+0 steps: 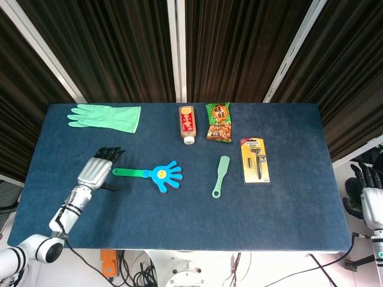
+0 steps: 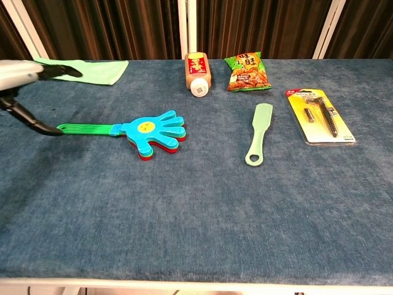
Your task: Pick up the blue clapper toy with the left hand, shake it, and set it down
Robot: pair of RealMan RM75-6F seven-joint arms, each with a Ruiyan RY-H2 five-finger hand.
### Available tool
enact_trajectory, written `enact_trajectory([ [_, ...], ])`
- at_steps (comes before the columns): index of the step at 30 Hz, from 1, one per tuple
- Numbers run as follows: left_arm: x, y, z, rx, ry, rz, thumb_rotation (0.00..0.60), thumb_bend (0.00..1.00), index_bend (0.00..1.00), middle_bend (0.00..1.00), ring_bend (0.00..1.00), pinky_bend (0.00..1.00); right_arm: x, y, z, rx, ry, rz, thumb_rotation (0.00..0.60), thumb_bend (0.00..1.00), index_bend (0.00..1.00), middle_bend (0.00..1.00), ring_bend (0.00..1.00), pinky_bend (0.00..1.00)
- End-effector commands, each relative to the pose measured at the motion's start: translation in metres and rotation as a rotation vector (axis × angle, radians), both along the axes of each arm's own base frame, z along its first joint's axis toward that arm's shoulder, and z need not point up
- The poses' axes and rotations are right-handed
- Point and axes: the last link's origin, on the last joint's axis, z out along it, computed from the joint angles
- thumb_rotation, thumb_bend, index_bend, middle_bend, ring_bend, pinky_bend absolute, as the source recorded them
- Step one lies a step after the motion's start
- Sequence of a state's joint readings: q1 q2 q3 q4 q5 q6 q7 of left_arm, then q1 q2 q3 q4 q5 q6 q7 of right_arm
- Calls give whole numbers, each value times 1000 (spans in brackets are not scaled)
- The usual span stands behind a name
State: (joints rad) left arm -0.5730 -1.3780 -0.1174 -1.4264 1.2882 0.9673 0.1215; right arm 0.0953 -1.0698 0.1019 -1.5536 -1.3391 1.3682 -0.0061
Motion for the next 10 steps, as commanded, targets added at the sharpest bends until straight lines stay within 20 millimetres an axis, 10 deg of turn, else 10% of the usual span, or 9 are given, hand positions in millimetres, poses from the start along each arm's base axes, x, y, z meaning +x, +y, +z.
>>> enact_trajectory([
  [1, -25, -31, 27, 136, 19, -24, 472, 127, 0, 0, 0, 0, 1, 0, -1, -2, -2, 6, 600, 288, 0, 6, 0, 0],
  [10, -86, -103, 58, 295, 106, -16, 462, 192, 0, 0, 0, 0, 5, 3, -13, -14, -21, 53, 600, 284, 0, 0, 0, 0],
])
